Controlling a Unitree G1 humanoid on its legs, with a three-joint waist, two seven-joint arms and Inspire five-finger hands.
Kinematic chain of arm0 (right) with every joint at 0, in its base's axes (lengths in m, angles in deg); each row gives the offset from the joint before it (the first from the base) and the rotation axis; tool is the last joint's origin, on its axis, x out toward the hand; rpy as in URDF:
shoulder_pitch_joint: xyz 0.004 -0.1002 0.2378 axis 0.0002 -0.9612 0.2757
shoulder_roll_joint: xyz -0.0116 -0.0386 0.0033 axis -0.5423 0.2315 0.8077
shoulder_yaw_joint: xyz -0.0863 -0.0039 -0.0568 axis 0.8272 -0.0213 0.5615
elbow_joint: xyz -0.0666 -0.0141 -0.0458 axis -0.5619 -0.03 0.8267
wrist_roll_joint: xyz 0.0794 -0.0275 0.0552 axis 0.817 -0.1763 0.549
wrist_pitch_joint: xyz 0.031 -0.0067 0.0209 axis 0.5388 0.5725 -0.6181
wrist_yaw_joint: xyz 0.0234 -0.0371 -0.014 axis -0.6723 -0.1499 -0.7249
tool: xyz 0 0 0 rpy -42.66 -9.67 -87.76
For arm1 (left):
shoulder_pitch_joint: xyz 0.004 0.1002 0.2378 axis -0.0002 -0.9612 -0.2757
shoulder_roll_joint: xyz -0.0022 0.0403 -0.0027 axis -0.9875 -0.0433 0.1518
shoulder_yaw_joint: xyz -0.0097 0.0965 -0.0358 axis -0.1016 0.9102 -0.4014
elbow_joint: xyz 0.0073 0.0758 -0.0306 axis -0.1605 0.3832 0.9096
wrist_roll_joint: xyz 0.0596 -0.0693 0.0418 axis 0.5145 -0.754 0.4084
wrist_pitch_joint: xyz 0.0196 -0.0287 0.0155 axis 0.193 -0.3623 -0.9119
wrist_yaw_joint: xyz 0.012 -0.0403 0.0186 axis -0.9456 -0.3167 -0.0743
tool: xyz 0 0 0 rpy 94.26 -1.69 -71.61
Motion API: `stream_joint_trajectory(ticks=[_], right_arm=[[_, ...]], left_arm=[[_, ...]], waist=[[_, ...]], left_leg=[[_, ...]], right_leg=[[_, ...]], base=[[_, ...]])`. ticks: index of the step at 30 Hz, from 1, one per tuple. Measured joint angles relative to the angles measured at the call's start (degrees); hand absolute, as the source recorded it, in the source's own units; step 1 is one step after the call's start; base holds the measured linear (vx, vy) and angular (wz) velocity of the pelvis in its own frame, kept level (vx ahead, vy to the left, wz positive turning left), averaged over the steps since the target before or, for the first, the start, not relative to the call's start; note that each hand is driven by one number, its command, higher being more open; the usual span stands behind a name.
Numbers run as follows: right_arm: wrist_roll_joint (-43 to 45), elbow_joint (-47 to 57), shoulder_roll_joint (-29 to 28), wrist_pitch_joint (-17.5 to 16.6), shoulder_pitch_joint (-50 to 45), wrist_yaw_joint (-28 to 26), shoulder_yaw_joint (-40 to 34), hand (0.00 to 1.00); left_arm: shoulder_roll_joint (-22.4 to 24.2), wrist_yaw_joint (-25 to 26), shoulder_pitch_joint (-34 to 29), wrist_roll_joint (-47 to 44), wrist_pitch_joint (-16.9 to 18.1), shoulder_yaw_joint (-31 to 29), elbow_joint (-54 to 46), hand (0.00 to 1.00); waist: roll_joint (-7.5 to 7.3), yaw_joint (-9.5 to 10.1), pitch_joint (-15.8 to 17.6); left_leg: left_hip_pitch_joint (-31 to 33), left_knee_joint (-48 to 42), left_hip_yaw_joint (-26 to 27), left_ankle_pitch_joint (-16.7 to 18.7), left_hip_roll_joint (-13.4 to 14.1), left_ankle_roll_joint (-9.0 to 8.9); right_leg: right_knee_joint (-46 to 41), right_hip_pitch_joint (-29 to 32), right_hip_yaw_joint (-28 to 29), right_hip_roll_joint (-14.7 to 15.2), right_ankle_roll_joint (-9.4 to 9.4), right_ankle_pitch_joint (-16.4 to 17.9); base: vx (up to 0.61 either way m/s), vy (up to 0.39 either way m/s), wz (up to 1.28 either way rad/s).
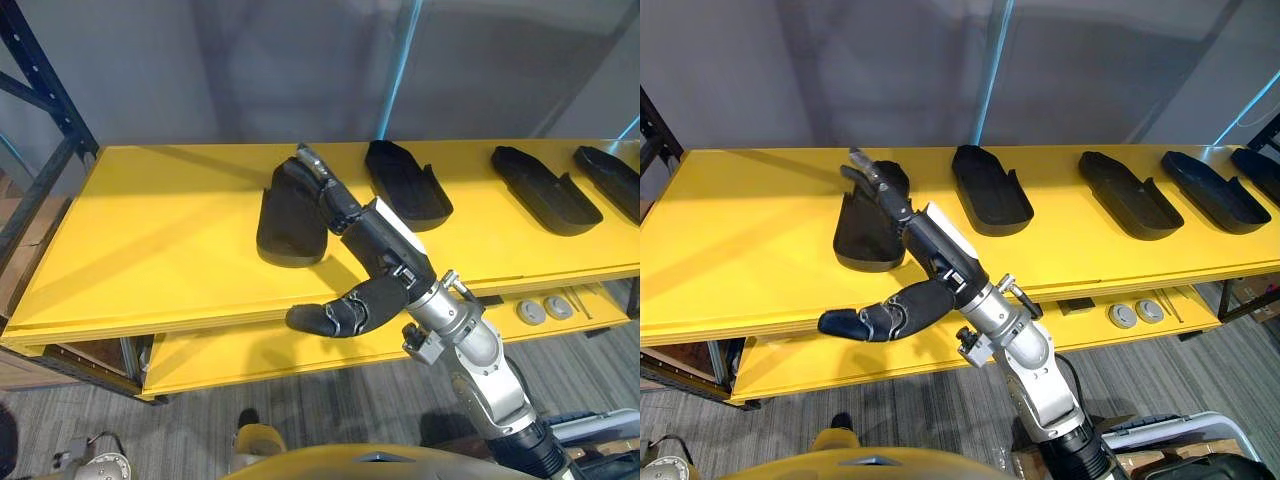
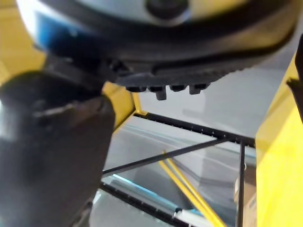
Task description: Walk over and take three plastic housings, then place them on the shelf
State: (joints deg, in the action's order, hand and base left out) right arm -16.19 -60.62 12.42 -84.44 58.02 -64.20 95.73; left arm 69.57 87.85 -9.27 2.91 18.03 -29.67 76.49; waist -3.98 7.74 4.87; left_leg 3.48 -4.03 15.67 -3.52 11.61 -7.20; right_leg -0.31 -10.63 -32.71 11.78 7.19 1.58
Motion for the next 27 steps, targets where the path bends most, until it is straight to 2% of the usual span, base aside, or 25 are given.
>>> stream_joint_trajectory(ticks=[2, 4, 6, 7, 8, 9, 10, 11, 12, 13, 14, 17, 21, 24, 27], right_arm=[[1.6, -0.1, 0.4, 3.0, 1.3, -0.8, 1.2, 1.0], [3.7, -0.6, 0.7, 5.0, 2.1, -2.3, 2.1, 1.0], [6.6, -0.9, 1.7, 7.2, 2.8, -4.8, 3.1, 1.0], [8.7, -1.7, 2.1, 8.4, 3.2, -6.6, 4.5, 1.0], [9.5, -2.2, 2.2, 9.3, 3.3, -7.3, 5.3, 1.0], [11.0, -3.3, 2.3, 11.3, 3.4, -8.5, 6.8, 1.0], [11.1, -4.0, 2.3, 12.1, 3.5, -9.1, 7.6, 1.0], [12.0, -6.6, 2.4, 13.8, 3.8, -10.5, 9.9, 1.0], [12.1, -8.2, 2.4, 14.6, 4.3, -11.3, 11.4, 1.0], [12.1, -9.2, 2.3, 15.0, 4.6, -11.9, 12.4, 1.0], [12.0, -11.2, 2.2, 15.7, 4.7, -13.4, 14.2, 1.0], [10.4, -13.4, 2.1, 15.8, 4.7, -16.8, 15.8, 1.0], [5.8, -13.5, 2.2, 15.8, 6.0, -17.9, 16.7, 1.0], [3.0, -14.2, 2.3, 15.3, 7.5, -15.1, 16.8, 1.0], [2.9, -15.7, 2.1, 13.3, 9.3, -11.9, 15.8, 1.0]], left_arm=[[-0.1, 0.1, 1.3, -0.2, 1.9, -2.2, 0.0, 1.0], [-0.3, -1.1, 2.3, -1.2, 2.0, -2.3, 0.4, 1.0], [-0.7, -6.5, 3.3, -6.8, 1.8, -2.3, 2.6, 1.0], [-1.7, -13.1, 3.3, -12.5, 1.1, -2.1, 5.9, 1.0], [-2.3, -17.3, 3.3, -15.6, 0.0, -1.9, 8.0, 1.0], [-3.7, -26.5, 3.2, -21.5, -3.0, -1.1, 12.9, 1.0], [-4.4, -30.2, 3.1, -23.2, -4.5, -0.2, 15.5, 1.0], [-5.3, -38.8, 3.1, -25.8, -8.7, 2.3, 21.0, 1.0], [-5.4, -43.9, 3.1, -27.4, -10.7, 3.6, 23.7, 1.0], [-5.4, -46.8, 3.1, -28.0, -12.0, 4.7, 25.3, 1.0], [-5.4, -53.1, 3.2, -29.9, -15.3, 7.1, 28.4, 1.0], [-5.4, -60.6, 3.3, -32.8, -19.4, 10.5, 32.5, 1.0], [-6.2, -63.5, 3.4, -34.1, -20.7, 14.3, 35.8, 1.0], [-7.0, -65.2, 3.4, -34.1, -20.9, 17.2, 37.2, 1.0], [-7.8, -67.2, 3.7, -34.3, -22.0, 19.1, 37.7, 1.0]], waist=[[-0.25, 0.25, 0.4], [-0.32, 0.29, 0.9], [-0.22, 0.15, 1.6], [-0.22, -0.12, 1.8], [-0.18, -0.17, 1.9], [-0.1, -0.14, 2.0], [-0.09, -0.12, 2.0], [-0.29, -0.09, 2.5], [-0.48, -0.08, 3.2], [-0.64, -0.1, 3.6], [-1.16, -0.2, 4.2], [-1.54, -0.31, 4.4], [-0.99, -0.53, 5.0], [-0.16, -0.73, 6.2], [-0.08, -0.67, 7.8]], left_leg=[[0.2, -0.2, -0.3, 0.1, -0.1, -0.09], [0.4, -0.8, -0.5, 0.4, -0.1, -0.02], [0.4, -0.9, -0.6, 0.4, -0.1, -0.01], [0.4, -0.9, -0.7, 0.5, -0.1, 0.03], [0.4, -1.0, -0.7, 0.5, -0.1, 0.05], [0.4, -1.0, -0.8, 0.5, -0.1, 0.13], [0.4, -1.1, -0.8, 0.5, -0.1, 0.19], [0.4, -1.4, -0.8, 0.8, -0.1, 0.21], [0.5, -1.6, -0.8, 1.0, -0.1, 0.19], [0.5, -1.7, -0.8, 1.2, -0.1, 0.08], [0.5, -1.7, -0.8, 1.5, -0.1, -0.24], [0.6, -1.8, -1.1, 1.9, -0.2, -0.53], [1.4, -2.1, -2.7, 1.9, -0.4, -0.72], [2.2, -2.9, -3.5, 2.0, -0.3, -0.89], [2.9, -2.9, -3.5, 2.0, -0.2, -0.91]], right_leg=[[0.0, 0.0, 0.0, 0.0, -0.1, 0.1], [-0.1, 0.0, 0.0, 0.0, -0.12, 0.1], [-0.1, 0.0, 0.0, 0.0, -0.1, 0.1], [-0.1, 0.0, 0.1, 0.0, 0.01, 0.0], [0.0, 0.0, 0.1, 0.0, 0.07, 0.0], [0.0, 0.0, 0.1, 0.0, 0.25, -0.2], [0.1, 0.0, 0.1, 0.0, 0.29, -0.2], [0.1, 0.0, 0.3, 0.0, 0.3, -0.2], [0.1, 0.0, 0.4, 0.0, 0.3, -0.2], [0.1, 0.0, 0.5, 0.0, 0.3, -0.2], [0.2, 0.0, 0.5, 0.0, 0.28, -0.2], [0.2, 0.1, 0.7, 0.0, 0.05, 0.0], [0.2, 1.0, 1.7, -0.2, 0.02, 0.0], [0.2, 1.4, 1.9, -0.4, 0.01, 0.0], [-0.1, 2.5, 2.7, -0.4, -0.02, 0.0]], base=[[-0.01, 0.004, 0.03], [0.0, 0.0, 0.0], [0.0, 0.0, 0.0], [0.0, 0.0, 0.0], [0.02, 0.005, -0.03], [0.0, 0.0, 0.0], [0.04, 0.007, -0.03], [0.03, 0.008, -0.05], [0.03, 0.009, -0.06], [0.01, 0.013, -0.04], [0.0, 0.0, 0.0], [0.03, 0.009, 0.0], [0.03, 0.009, -0.08], [0.01, -0.001, 0.02], [-0.02, 0.012, -0.06]])
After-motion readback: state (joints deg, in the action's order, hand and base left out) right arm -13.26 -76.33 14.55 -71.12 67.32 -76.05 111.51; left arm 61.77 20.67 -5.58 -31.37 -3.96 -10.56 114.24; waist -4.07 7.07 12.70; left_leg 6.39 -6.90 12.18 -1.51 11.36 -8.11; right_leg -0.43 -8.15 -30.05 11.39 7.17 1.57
